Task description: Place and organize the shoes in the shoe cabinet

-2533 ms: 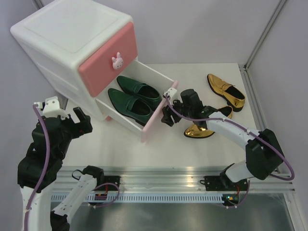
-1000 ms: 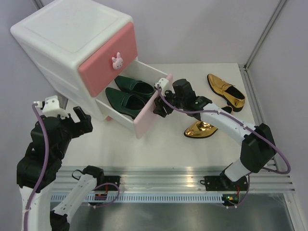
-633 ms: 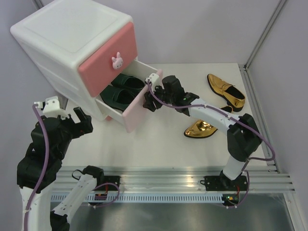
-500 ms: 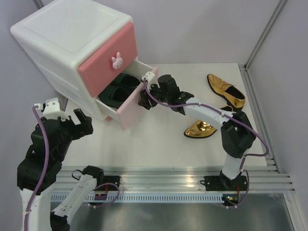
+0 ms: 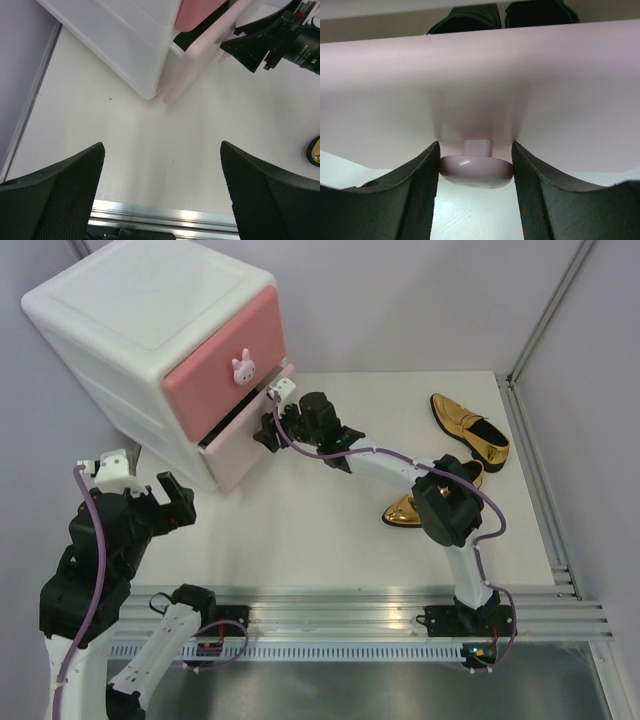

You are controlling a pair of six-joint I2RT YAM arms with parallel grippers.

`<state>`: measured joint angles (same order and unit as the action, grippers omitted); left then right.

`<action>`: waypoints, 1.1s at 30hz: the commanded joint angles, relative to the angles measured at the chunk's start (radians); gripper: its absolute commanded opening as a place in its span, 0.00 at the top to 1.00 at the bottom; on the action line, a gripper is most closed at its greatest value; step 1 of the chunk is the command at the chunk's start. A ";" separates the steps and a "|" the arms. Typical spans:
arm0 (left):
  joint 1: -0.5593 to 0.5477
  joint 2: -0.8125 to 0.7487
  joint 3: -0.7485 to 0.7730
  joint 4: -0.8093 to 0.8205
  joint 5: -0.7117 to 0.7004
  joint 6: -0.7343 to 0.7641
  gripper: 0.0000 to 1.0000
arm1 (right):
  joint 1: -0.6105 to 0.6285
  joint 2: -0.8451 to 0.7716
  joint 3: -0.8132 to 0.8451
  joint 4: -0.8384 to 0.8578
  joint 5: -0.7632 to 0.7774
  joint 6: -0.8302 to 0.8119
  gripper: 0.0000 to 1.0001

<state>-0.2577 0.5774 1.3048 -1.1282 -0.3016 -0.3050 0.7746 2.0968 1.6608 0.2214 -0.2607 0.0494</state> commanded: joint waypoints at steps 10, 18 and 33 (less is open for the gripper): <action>-0.003 -0.010 0.022 -0.033 0.022 -0.051 0.00 | 0.041 0.178 0.191 0.248 -0.037 0.129 0.35; -0.003 -0.028 0.042 -0.044 0.009 -0.059 0.00 | 0.045 0.056 0.107 0.176 -0.006 0.069 0.18; -0.003 -0.028 0.090 -0.047 -0.017 -0.080 0.00 | 0.043 -0.225 0.166 -0.140 0.106 -0.030 0.06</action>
<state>-0.2577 0.5560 1.3647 -1.1778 -0.2958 -0.3527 0.8146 1.9076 1.7927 0.1043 -0.1772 0.0360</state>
